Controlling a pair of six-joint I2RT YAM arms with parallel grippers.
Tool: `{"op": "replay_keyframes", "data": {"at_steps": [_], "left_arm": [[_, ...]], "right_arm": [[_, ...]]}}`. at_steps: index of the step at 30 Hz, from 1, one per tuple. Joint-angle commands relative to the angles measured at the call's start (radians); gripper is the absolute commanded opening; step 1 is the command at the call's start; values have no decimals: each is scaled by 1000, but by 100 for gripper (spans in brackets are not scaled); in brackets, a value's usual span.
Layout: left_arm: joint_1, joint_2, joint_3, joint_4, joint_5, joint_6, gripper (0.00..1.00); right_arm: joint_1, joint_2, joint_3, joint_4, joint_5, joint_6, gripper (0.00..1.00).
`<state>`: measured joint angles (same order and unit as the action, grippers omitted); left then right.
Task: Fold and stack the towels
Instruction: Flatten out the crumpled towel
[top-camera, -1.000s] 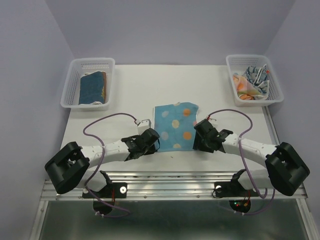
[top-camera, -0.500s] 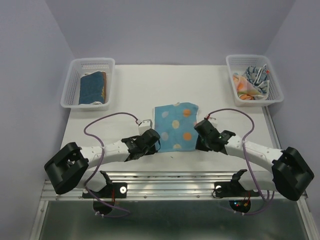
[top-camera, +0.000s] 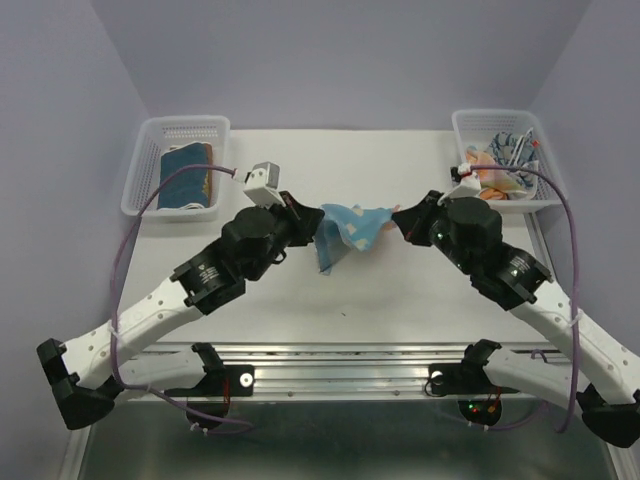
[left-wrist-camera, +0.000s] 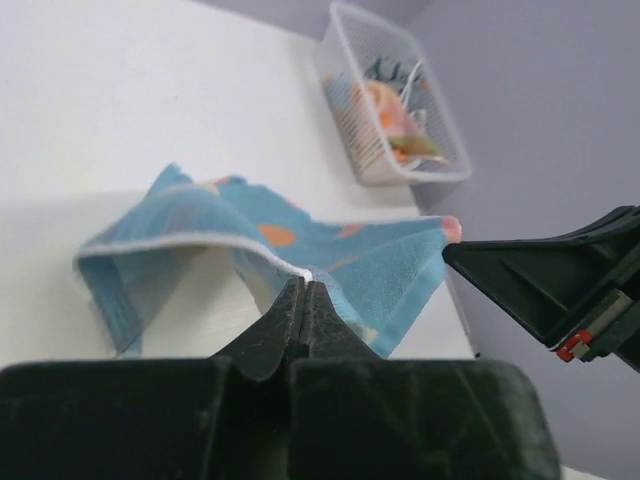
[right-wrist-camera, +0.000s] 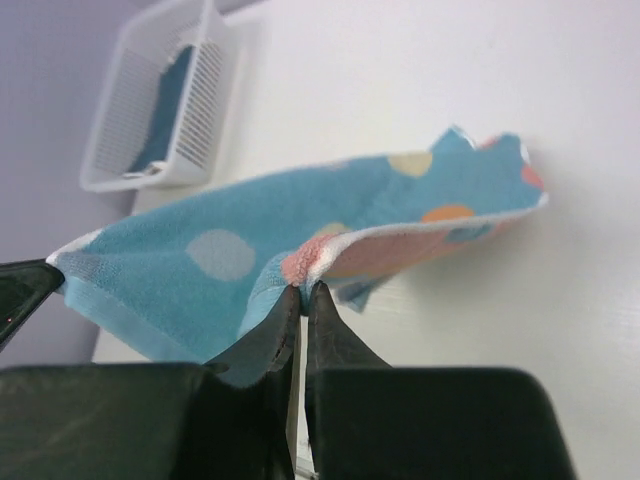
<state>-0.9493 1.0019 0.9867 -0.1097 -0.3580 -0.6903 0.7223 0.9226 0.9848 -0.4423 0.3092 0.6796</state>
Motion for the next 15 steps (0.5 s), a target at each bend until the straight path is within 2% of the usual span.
{"op": "replay_keyframes", "data": {"at_steps": [1,7,13,15], "left_arm": [[-6,-57,140,-18,4,107,0],[-6,-143,297,-4,148,158,0],[-6,-194,365,77,505,143,0],[-6,-184,391,84,553,129,0]], "right_arm": [[9,-39,190,43,5,-90,1],[9,-67,403,47,-166,-114,1],[9,-68,549,59,-412,-80,1],[11,-67,564,77,-473,-60,1]]}}
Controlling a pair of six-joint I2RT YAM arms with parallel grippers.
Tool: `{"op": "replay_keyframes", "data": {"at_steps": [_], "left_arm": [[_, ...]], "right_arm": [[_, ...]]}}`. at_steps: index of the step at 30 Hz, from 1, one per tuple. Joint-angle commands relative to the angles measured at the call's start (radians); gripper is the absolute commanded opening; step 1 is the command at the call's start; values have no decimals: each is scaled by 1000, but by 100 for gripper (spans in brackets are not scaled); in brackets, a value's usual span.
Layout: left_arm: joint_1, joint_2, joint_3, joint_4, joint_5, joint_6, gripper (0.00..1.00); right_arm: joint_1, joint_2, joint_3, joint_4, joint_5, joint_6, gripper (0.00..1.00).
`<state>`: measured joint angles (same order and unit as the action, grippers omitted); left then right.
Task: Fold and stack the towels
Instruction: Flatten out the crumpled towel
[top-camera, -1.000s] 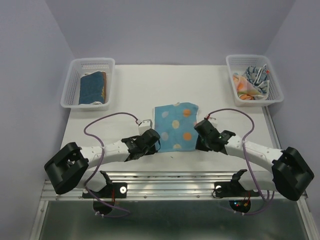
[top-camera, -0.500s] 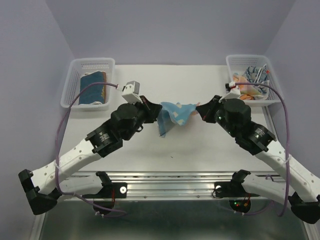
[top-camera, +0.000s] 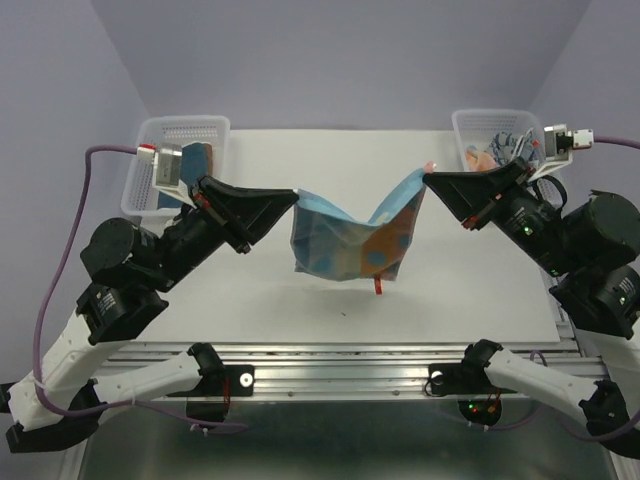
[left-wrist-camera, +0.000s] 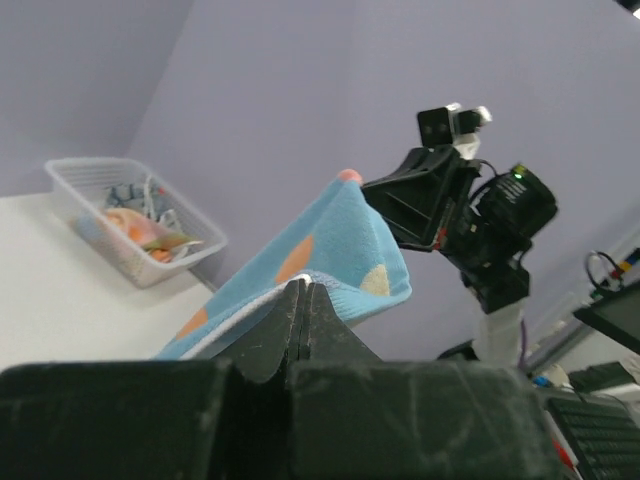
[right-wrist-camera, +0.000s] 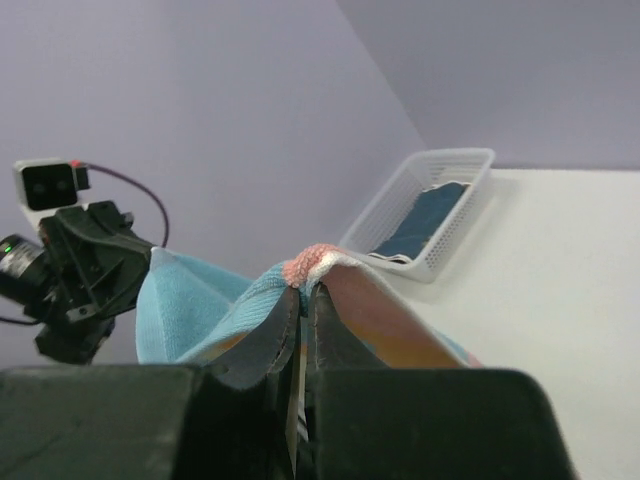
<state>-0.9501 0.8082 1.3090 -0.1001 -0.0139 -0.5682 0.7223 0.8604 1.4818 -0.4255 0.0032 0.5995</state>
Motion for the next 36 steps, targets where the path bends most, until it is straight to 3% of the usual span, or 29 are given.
{"op": "replay_keyframes", "data": {"at_steps": [1,5,9,12,16,18,24,27,31,36], "left_arm": [[-6,14,78,74,232,2,0],[-6,0,59,76,190,-6,0],[-6,-20,0,79,50,2,0],[-6,-17,-63,86,-150,11,0],[-3,78,-135,122,-545,21,0],[17,140,-139,125,-590,37,0],[353,417,-108,178,-289,-7,0],[462,557,-67,218,-168,8,0],[540,762,24,275,-118,86,0],[617,979,165,286,-3,119,0]], "right_arm": [[9,-4,78,65,-180,20,1],[9,-8,68,68,-138,20,1],[9,-21,9,70,-19,-7,1],[9,-26,-72,73,141,-27,1],[9,-1,-198,126,367,-49,1],[9,44,-233,155,507,-73,1],[-1,244,-287,318,800,-156,1],[-134,424,-262,349,663,-147,1],[-270,618,-232,485,410,-139,1],[-326,822,-158,579,345,-179,1]]}}
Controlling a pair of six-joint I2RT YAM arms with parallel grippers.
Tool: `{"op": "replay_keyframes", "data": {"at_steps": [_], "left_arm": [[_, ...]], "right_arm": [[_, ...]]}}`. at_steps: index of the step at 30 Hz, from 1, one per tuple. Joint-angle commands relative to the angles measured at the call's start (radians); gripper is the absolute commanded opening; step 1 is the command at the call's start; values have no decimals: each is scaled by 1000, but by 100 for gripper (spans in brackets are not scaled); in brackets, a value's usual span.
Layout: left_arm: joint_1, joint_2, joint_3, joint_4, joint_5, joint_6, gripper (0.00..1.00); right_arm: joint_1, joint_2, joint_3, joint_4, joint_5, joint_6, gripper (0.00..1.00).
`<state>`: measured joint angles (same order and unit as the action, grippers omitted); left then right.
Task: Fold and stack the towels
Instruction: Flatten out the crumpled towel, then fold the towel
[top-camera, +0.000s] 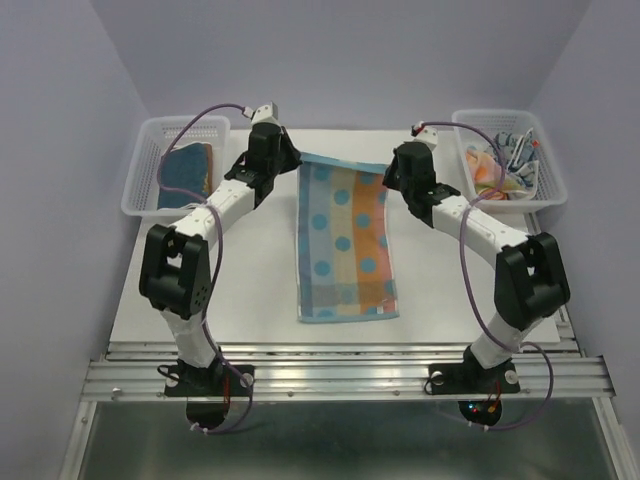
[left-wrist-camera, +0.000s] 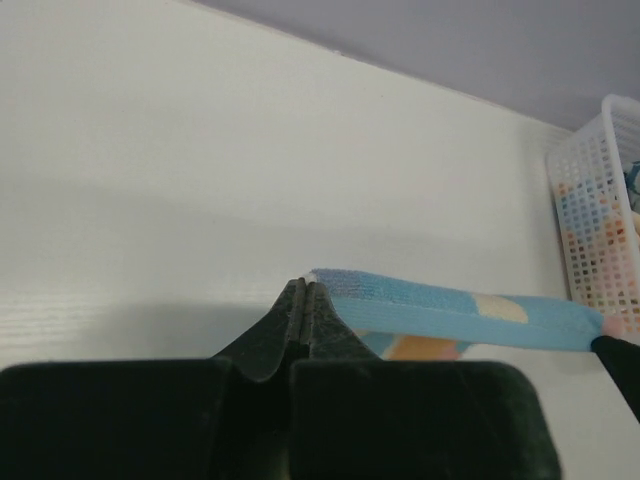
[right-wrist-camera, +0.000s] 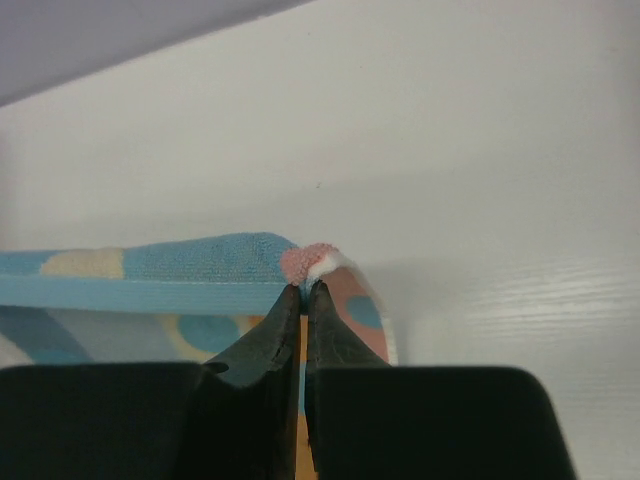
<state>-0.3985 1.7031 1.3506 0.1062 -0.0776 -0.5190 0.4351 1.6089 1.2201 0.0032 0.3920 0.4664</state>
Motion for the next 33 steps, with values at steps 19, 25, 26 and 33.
{"op": "replay_keyframes", "data": {"at_steps": [19,25,26,33], "left_arm": [[115,23,-129,145,205,-9,0],[26,-189,-462,239,187,-101,0],[12,-213,-494,243,165,-108,0],[-103,-422,-738,221,47,-188,0]], "right_arm": [[-105,48,-22,-58,-272,103,1],[-72,-165,-307,-22,-373,190,1],[-61,-185,-326,-31,-381,193,1],[13,-389,-514,-83,-370,248,1]]}}
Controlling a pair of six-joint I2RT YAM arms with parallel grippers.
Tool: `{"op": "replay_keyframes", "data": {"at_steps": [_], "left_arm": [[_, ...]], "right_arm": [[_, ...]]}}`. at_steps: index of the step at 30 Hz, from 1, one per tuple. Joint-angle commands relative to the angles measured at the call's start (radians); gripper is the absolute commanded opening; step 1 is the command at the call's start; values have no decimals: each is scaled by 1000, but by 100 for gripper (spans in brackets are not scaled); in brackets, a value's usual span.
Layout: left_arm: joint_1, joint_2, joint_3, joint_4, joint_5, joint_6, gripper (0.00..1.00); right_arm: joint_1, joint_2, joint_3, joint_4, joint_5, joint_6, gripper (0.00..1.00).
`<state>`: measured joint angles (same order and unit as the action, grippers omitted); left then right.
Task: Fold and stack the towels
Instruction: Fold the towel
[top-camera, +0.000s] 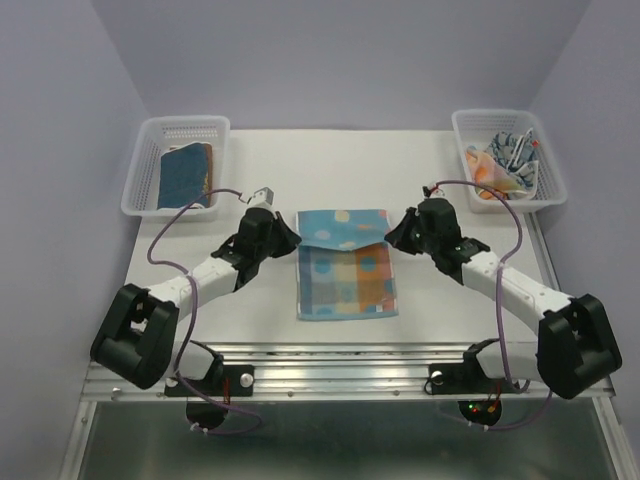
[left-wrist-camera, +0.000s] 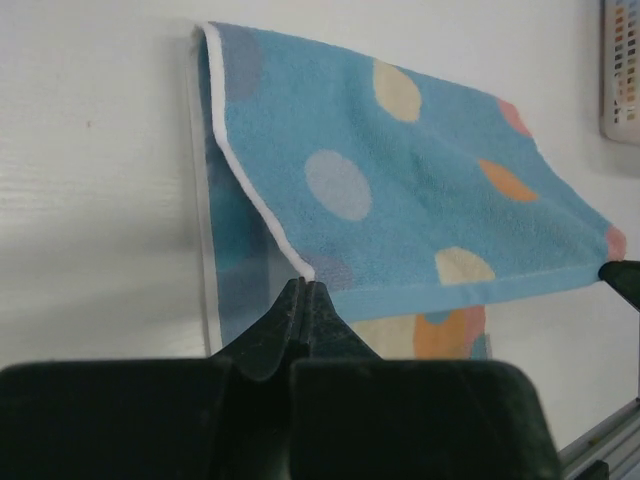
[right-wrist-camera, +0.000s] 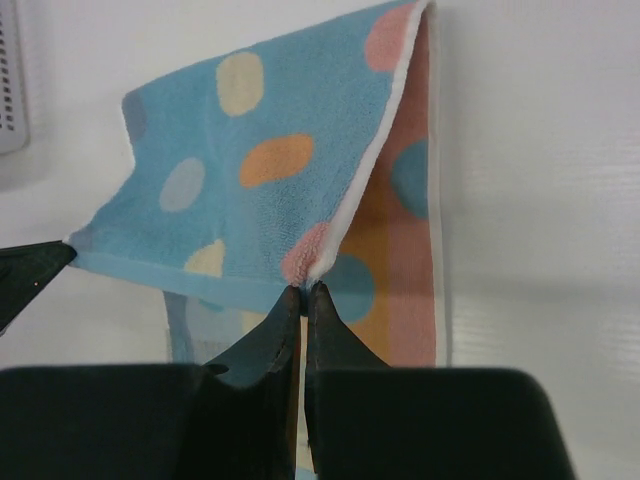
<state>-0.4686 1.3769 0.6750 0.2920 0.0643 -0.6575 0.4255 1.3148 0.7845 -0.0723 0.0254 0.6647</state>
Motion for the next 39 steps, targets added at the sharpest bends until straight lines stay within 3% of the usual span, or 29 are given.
{"op": "replay_keyframes", "data": {"at_steps": [1,9,22,27,31,39], "left_arm": [[-41,-117,-80,27,-104,-56,0],[-125,-309,-244,-10,-110,-136,0],[-182,-444,-316,-86,-73,-205,0],[-197,-446,-344,-117,-69,-217,0],[-205,-453,-368,-161,-69,-231,0],[-209,-441,-402,-198,-24,-231,0]], "right_arm": [[22,-115,-96,-12,-8,55,1],[48,-314,-272,-67,-73,114,1],[65,-566,-375,-227,-130,168,1],[67,-617,-425,-264,-146,190,1],[68,-608,-519,-212,-243,222,1],[73,-540,-619,-127,-272,240,3]]}}
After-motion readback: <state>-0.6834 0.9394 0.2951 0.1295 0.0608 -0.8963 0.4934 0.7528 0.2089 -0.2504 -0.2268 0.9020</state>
